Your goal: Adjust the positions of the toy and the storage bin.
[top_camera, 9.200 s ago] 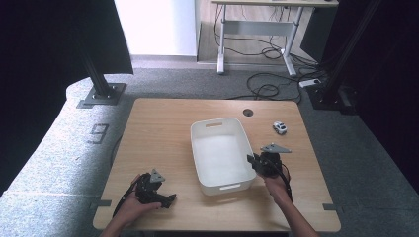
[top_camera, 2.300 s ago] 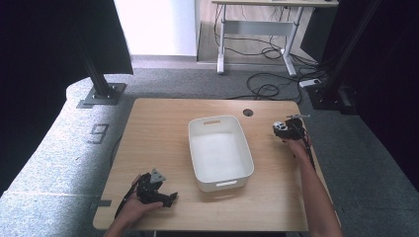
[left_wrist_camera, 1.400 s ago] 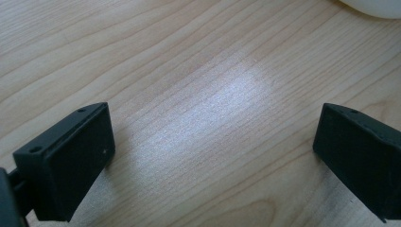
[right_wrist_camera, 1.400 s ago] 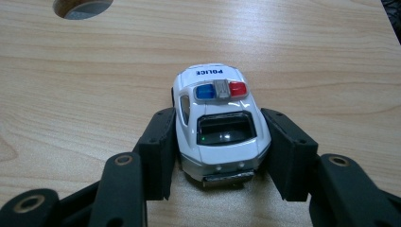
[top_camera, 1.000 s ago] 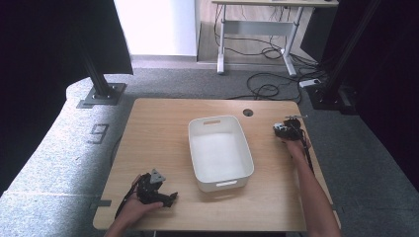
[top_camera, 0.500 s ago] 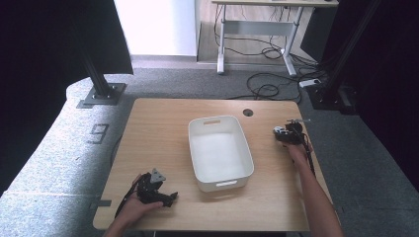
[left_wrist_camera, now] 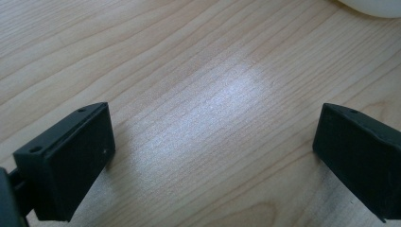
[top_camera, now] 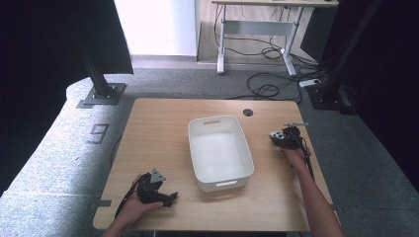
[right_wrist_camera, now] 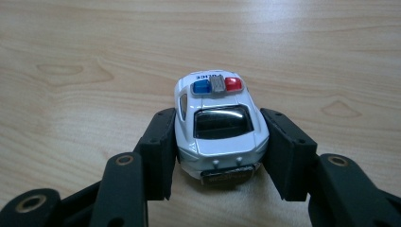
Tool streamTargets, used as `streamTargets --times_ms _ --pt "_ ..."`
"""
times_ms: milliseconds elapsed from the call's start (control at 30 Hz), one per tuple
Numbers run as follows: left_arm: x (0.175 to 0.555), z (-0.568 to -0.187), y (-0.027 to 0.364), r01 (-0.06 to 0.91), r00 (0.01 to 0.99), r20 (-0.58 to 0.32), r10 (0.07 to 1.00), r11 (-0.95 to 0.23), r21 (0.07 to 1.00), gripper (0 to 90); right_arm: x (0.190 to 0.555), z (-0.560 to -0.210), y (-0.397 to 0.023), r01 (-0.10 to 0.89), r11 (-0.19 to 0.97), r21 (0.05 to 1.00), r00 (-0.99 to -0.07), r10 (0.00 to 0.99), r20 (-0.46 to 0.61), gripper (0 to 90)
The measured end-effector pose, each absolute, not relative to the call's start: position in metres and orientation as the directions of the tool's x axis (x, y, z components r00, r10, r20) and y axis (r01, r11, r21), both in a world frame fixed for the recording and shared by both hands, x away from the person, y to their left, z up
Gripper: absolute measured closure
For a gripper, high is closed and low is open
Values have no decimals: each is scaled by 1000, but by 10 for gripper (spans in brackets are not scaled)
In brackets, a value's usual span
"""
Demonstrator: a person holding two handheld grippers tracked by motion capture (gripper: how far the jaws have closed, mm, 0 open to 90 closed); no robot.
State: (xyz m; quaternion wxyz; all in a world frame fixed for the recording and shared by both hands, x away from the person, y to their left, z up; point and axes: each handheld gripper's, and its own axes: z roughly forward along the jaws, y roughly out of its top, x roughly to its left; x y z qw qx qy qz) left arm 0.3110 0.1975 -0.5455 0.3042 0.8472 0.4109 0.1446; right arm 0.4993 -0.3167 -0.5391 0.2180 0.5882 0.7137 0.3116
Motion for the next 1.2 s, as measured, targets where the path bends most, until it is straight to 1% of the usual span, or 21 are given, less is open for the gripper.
streamTargets --times_ms 200,267,500,833,1200 --pt "310 -545 198 608 623 -5 782 -479 633 0 489 -538 -312 704 129 699 -229 972 51 490" --pt "309 -545 198 606 626 -4 780 -484 631 0 486 -538 -309 702 149 696 -238 971 31 490" --pt "309 -545 199 606 628 -4 778 -486 630 0 472 -538 -305 706 155 691 -245 969 33 490" --pt "309 -545 199 607 629 -3 778 -488 627 0 451 -540 -301 701 181 690 -286 957 39 490" --pt "309 -545 198 609 628 -4 778 -488 626 0 430 -537 -296 699 233 676 -334 942 21 490"
